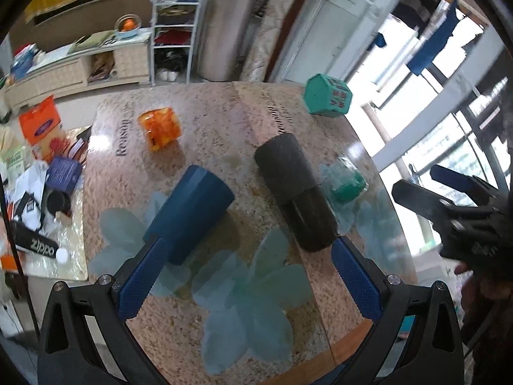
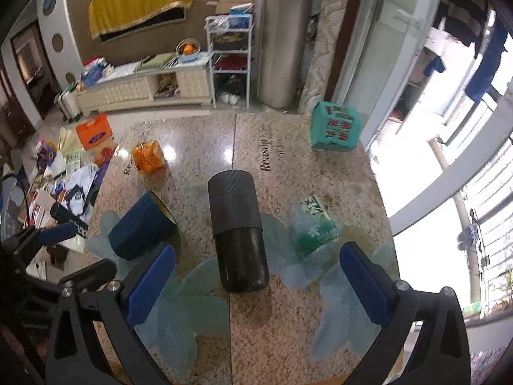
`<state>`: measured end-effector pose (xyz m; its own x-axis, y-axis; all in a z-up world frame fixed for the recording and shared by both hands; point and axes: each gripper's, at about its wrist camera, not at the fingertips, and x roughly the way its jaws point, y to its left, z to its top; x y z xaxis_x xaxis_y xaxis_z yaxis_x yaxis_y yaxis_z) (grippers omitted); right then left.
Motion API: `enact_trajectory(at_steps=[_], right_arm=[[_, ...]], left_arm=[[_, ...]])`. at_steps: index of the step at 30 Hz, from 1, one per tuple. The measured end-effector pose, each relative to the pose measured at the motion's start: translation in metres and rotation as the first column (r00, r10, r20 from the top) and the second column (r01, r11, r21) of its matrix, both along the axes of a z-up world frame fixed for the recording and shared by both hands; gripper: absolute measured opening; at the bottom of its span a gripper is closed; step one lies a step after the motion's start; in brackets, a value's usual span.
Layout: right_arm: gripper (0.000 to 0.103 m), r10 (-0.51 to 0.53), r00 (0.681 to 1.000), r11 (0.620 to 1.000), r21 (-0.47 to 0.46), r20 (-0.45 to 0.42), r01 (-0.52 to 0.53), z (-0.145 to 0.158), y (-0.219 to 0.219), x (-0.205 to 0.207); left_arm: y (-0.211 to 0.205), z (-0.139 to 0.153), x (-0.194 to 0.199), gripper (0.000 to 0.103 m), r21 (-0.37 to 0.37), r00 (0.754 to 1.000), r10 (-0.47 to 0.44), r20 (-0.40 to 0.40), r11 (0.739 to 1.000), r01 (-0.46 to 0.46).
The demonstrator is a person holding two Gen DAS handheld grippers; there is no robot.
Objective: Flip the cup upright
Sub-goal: 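Close the right gripper around the body of the black tumbler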
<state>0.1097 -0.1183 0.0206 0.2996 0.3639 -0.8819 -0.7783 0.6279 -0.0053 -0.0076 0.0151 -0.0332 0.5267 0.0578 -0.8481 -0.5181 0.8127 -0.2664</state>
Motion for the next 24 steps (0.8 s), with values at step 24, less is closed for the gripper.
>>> enact_trajectory(at_steps=[24], right_arm=[[0.103, 0.182, 0.957, 0.919, -0.306, -0.227, -0.247, -0.137, 0.091, 0.035]], left_arm=[[0.033, -0.041, 0.01, 0.103, -0.045, 0.99, 0.076, -0.117, 0.996, -0.081]])
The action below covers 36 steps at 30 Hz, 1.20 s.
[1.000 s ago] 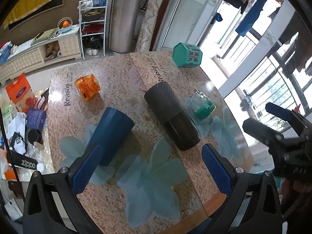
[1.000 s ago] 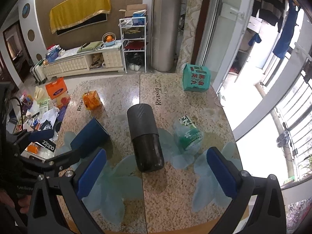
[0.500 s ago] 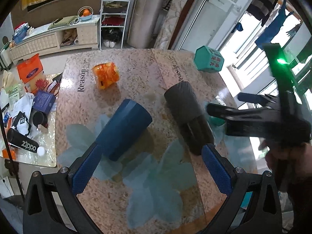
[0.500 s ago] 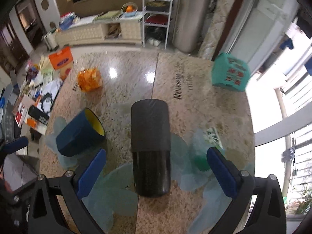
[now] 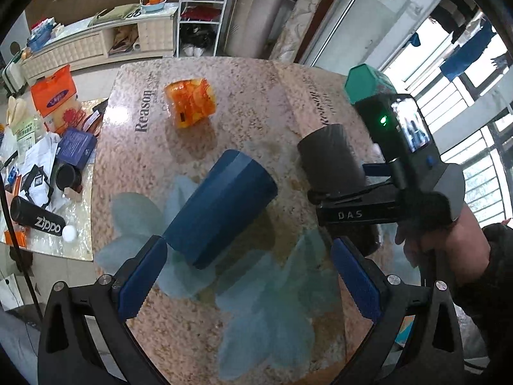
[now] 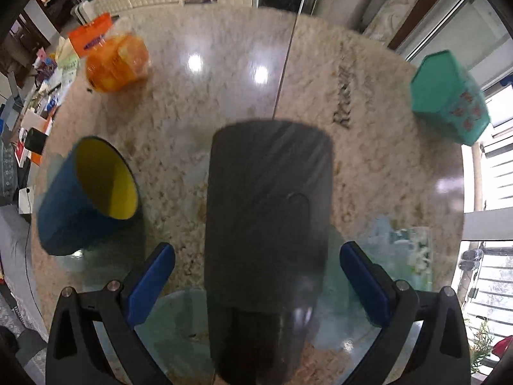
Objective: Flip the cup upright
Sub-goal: 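Close the right gripper around the body of the black tumbler, then lift the black tumbler with the right gripper toward the left gripper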
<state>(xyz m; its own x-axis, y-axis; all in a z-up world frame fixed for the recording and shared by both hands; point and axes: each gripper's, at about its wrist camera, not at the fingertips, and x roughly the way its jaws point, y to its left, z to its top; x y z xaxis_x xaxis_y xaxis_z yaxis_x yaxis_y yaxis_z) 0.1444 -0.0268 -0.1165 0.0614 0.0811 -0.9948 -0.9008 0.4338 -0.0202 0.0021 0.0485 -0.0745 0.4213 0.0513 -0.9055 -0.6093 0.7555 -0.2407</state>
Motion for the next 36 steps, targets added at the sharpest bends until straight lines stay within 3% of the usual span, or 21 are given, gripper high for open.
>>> enact_trajectory(at_steps=[2, 6, 14, 21, 28, 36], right_arm=[[0.1, -0.003, 1.0, 1.0, -0.021, -0.015, 0.003, -0.006, -0.003, 0.002], [0.077, -0.022, 1.0, 0.998, -0.055, -0.017, 0.021, -0.01, -0.011, 0.011], [0.075, -0.051, 0.998, 0.998, -0.034, -0.028, 0.05, -0.011, -0.02, 0.022], [0.075, -0.124, 0.99, 0.992, 0.005, -0.06, 0.125, 0.0, -0.05, 0.036], [0.075, -0.171, 0.983, 0.984, 0.044, -0.061, 0.173, 0.02, -0.098, 0.017], [0.075, -0.248, 0.966, 0.966, 0.052, -0.078, 0.252, 0.036, -0.158, -0.019]], left_arm=[[0.001, -0.003, 0.001, 0.103, -0.005, 1.0, -0.001, -0.004, 1.0, 0.001], [0.003, -0.008, 0.001, 0.103, -0.014, 1.0, -0.001, -0.002, 1.0, 0.001], [0.005, -0.014, -0.001, 0.103, -0.038, 1.0, -0.011, -0.008, 0.999, 0.01], [0.007, -0.013, -0.004, 0.103, -0.012, 1.0, -0.021, -0.015, 1.0, 0.02], [0.007, -0.011, -0.006, 0.103, -0.026, 0.999, -0.05, -0.01, 0.998, 0.049], [-0.017, -0.014, -0.001, 0.103, -0.036, 0.987, -0.155, -0.028, 0.987, 0.154]])
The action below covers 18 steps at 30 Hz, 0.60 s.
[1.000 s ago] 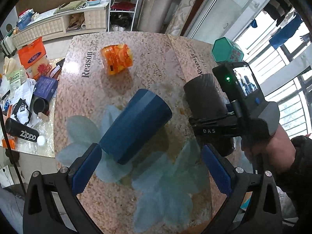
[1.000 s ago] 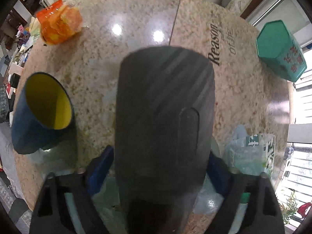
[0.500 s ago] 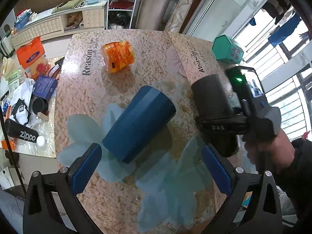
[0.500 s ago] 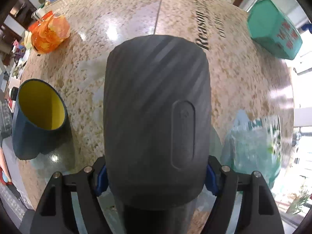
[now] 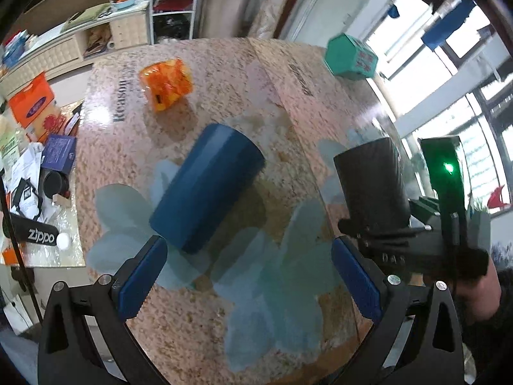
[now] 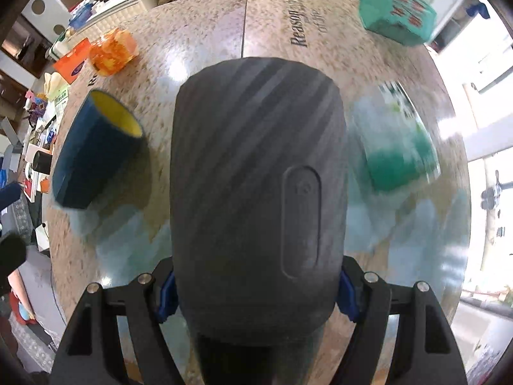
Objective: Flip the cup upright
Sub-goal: 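Lift the black tumbler with the right gripper toward the left gripper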
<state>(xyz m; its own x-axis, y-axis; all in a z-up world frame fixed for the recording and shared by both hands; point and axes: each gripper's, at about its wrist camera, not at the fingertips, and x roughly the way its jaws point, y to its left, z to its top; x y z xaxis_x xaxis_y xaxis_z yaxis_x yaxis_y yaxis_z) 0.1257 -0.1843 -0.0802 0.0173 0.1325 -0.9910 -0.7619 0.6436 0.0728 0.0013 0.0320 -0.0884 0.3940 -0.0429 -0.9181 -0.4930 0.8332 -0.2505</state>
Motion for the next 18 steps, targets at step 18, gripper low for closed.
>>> enact_trajectory(at_steps=[18], right_arm=[[0.075, -0.029, 1.0, 0.997, -0.07, -0.004, 0.029, -0.025, -0.073, -0.032]], left_arm=[[-0.032, -0.01, -0.011, 0.103, -0.001, 0.995, -0.092, -0.042, 0.996, 0.092]])
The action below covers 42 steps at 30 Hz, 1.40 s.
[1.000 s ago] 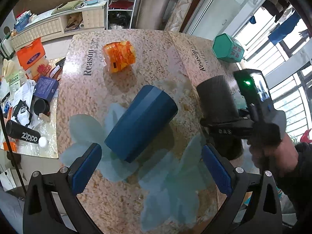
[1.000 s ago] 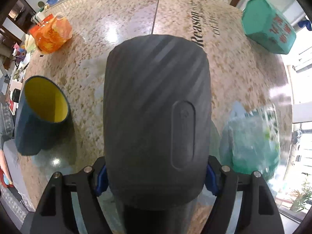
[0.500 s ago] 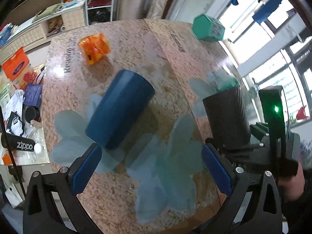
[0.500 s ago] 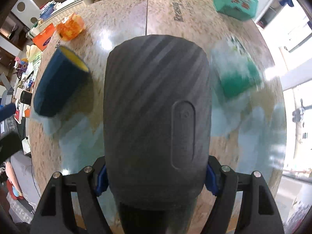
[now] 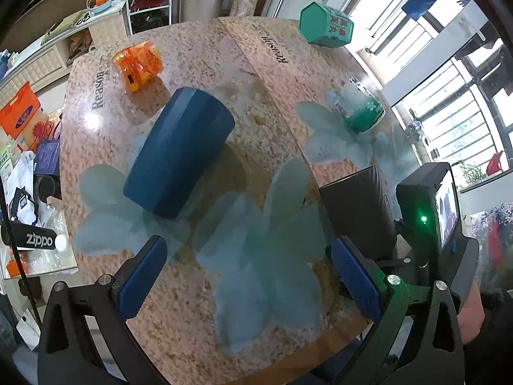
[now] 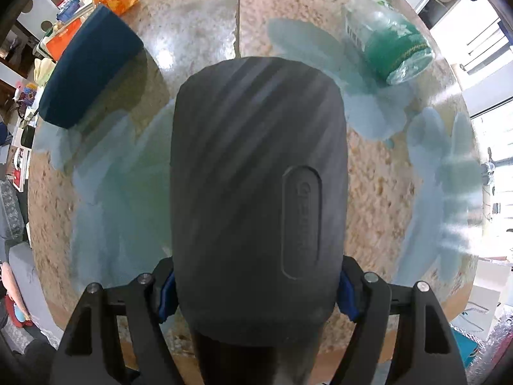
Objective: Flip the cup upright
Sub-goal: 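Lift the black tumbler with the right gripper toward the left gripper, then grasp the tumbler with the left gripper while the right gripper releases it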
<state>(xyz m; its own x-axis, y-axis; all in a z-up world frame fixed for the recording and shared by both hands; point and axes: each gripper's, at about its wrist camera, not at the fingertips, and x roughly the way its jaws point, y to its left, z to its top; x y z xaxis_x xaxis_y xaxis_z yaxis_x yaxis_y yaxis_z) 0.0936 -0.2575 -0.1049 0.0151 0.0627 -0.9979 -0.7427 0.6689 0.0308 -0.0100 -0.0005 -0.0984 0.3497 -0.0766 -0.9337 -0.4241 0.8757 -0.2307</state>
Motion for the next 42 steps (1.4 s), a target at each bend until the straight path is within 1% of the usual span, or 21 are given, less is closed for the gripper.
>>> enact_trajectory(at_steps=[7, 9, 11, 12, 14, 15, 16, 17, 18, 22, 29, 31, 32, 35, 36, 39, 42], right_arm=[[0.075, 0.015, 1.0, 1.0, 0.004, 0.007, -0.015, 0.001, -0.016, 0.01], [0.075, 0.02, 1.0, 1.0, -0.006, 0.005, -0.02, 0.002, -0.007, 0.006], [0.075, 0.019, 1.0, 1.0, -0.008, 0.006, -0.019, 0.001, -0.009, 0.009], [0.075, 0.017, 1.0, 1.0, -0.007, 0.005, -0.017, -0.003, -0.001, 0.006], [0.076, 0.011, 1.0, 1.0, 0.004, -0.003, -0.011, -0.001, 0.0, 0.007], [0.084, 0.01, 1.0, 1.0, 0.007, -0.003, -0.01, 0.002, 0.002, 0.008], [0.089, 0.008, 1.0, 0.998, -0.055, -0.009, -0.009, 0.002, 0.015, 0.007], [0.099, 0.011, 1.0, 0.998, -0.057, 0.002, -0.011, -0.001, 0.034, 0.002], [0.101, 0.016, 1.0, 0.998, -0.054, 0.009, -0.015, 0.004, 0.04, 0.003], [0.102, 0.015, 1.0, 0.997, -0.072, -0.012, -0.016, 0.002, 0.047, 0.008], [0.102, 0.022, 1.0, 0.995, -0.099, -0.001, -0.022, 0.001, 0.053, 0.017], [0.102, 0.019, 1.0, 0.995, -0.1, -0.003, -0.019, -0.004, 0.069, 0.012], [0.102, 0.013, 1.0, 0.995, -0.102, -0.001, -0.013, -0.005, 0.082, -0.004], [0.102, 0.0, 1.0, 0.997, -0.082, 0.01, 0.001, 0.017, 0.078, -0.002], [0.102, -0.002, 1.0, 0.997, -0.077, 0.014, 0.003, 0.029, 0.073, -0.002], [0.102, -0.008, 1.0, 0.998, -0.061, 0.023, 0.01, 0.049, 0.067, 0.0], [0.103, -0.042, 0.999, 0.999, -0.012, 0.013, 0.042, 0.075, 0.053, 0.002]], left_arm=[[-0.001, -0.003, -0.002, 0.103, -0.011, 1.0, 0.012, -0.008, 1.0, -0.012], [-0.002, -0.003, -0.003, 0.103, -0.016, 1.0, 0.013, -0.007, 1.0, -0.013], [-0.003, -0.003, -0.004, 0.103, -0.013, 1.0, 0.013, -0.007, 1.0, -0.013], [-0.003, -0.003, -0.004, 0.103, -0.013, 1.0, 0.012, -0.008, 1.0, -0.012], [-0.004, -0.004, -0.004, 0.103, -0.017, 1.0, 0.012, -0.01, 1.0, -0.012], [-0.003, -0.004, -0.004, 0.103, -0.018, 1.0, 0.013, -0.012, 1.0, -0.013], [-0.003, -0.004, -0.004, 0.103, -0.02, 1.0, 0.013, -0.012, 1.0, -0.014], [-0.003, -0.005, -0.005, 0.103, -0.021, 1.0, 0.014, -0.012, 1.0, -0.014], [-0.003, -0.004, -0.005, 0.103, -0.021, 1.0, 0.014, -0.01, 1.0, -0.015], [-0.006, -0.002, -0.006, 0.103, -0.013, 1.0, 0.002, 0.002, 1.0, -0.002], [-0.007, 0.003, -0.009, 0.103, -0.021, 1.0, -0.009, 0.008, 1.0, 0.009], [-0.007, 0.005, -0.011, 0.103, -0.017, 1.0, -0.017, 0.007, 1.0, 0.017], [-0.008, 0.006, -0.011, 0.103, -0.017, 1.0, -0.022, 0.006, 1.0, 0.022], [-0.01, 0.011, -0.013, 0.103, -0.014, 0.999, -0.036, 0.011, 0.999, 0.037], [-0.01, 0.014, -0.014, 0.103, -0.021, 0.999, -0.04, 0.022, 0.999, 0.041], [-0.011, 0.024, -0.017, 0.103, -0.053, 0.997, -0.044, 0.064, 0.997, 0.047], [-0.015, 0.032, -0.013, 0.103, -0.043, 0.997, -0.045, 0.058, 0.998, 0.048]])
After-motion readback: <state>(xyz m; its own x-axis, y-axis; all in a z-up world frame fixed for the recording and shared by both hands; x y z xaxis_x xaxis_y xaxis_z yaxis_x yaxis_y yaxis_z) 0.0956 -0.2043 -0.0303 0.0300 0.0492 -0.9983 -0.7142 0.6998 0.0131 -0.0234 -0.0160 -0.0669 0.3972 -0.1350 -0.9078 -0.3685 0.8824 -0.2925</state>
